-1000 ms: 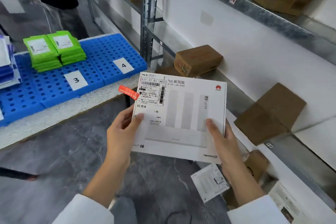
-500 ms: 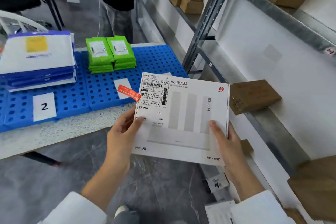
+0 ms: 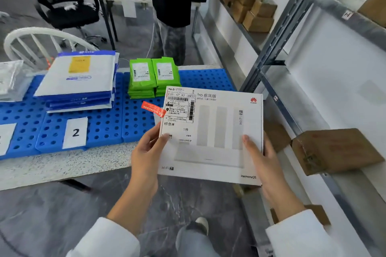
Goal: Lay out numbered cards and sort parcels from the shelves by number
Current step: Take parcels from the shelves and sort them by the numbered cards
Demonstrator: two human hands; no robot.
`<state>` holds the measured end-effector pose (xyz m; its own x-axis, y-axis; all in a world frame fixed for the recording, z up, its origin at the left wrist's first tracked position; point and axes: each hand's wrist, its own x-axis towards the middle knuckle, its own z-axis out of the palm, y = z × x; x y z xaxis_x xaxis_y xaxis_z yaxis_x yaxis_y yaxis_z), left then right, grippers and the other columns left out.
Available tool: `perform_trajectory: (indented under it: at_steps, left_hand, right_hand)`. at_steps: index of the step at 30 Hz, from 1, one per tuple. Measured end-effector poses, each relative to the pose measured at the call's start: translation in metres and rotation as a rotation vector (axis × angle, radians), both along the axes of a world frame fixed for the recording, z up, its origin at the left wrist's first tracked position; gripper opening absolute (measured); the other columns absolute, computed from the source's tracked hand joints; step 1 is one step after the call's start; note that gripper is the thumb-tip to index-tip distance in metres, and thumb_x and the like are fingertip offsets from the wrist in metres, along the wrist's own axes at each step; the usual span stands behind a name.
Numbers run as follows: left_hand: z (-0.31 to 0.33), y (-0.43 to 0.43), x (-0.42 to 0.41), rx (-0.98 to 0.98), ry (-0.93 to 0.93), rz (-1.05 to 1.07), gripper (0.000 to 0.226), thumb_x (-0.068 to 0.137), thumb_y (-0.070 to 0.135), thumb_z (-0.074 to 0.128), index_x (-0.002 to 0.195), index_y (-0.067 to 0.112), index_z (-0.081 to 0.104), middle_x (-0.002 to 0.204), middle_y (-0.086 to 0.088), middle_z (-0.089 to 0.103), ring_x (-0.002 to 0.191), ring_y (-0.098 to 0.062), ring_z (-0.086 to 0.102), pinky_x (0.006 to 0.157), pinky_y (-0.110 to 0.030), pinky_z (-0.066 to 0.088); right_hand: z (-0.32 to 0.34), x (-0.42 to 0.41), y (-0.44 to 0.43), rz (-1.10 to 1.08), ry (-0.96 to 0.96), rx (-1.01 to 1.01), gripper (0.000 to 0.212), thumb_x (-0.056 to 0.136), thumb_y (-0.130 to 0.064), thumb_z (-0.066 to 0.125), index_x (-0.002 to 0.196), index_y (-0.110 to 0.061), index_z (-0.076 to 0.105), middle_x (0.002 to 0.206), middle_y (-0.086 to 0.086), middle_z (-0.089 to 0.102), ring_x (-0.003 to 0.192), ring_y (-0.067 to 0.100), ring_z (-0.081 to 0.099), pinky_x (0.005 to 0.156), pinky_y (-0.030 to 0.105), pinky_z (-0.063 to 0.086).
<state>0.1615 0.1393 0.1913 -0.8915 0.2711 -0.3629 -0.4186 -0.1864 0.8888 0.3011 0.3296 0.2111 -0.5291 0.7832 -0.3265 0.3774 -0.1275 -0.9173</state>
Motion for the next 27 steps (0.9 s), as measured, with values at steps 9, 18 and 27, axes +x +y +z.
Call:
perform_trajectory:
  at_steps: [9, 18, 27]
  left_hand:
    - [0.016, 0.1, -0.022, -0.057, 0.033, 0.017, 0.028, 0.09, 0.02, 0.063, 0.111, 0.037, 0.071, 0.106, 0.008, 0.073, 0.104, -0.022, 0.067, 0.091, -0.051, 0.054]
    - [0.009, 0.179, -0.046, -0.099, 0.023, 0.089, 0.03, 0.091, 0.017, 0.062, 0.113, 0.035, 0.07, 0.105, 0.009, 0.074, 0.105, -0.022, 0.067, 0.093, -0.052, 0.052]
    - [-0.013, 0.236, -0.118, -0.107, 0.011, 0.107, 0.027, 0.091, 0.023, 0.064, 0.113, 0.038, 0.07, 0.109, 0.016, 0.071, 0.112, -0.013, 0.062, 0.102, -0.046, 0.047]
  right_hand:
    - [-0.006, -0.034, 0.117, 0.084, 0.032, 0.001, 0.044, 0.085, -0.051, 0.062, 0.127, -0.044, 0.051, 0.111, -0.012, 0.066, 0.095, 0.013, 0.063, 0.077, 0.033, 0.052]
    - [-0.015, -0.067, 0.2, 0.144, 0.051, 0.012, 0.04, 0.089, -0.045, 0.06, 0.126, -0.034, 0.054, 0.105, -0.018, 0.065, 0.095, 0.006, 0.061, 0.079, 0.028, 0.051]
    - [-0.035, -0.151, 0.264, 0.194, -0.018, 0.033, 0.05, 0.084, -0.054, 0.061, 0.129, -0.035, 0.053, 0.12, -0.01, 0.063, 0.111, 0.016, 0.059, 0.099, 0.044, 0.047]
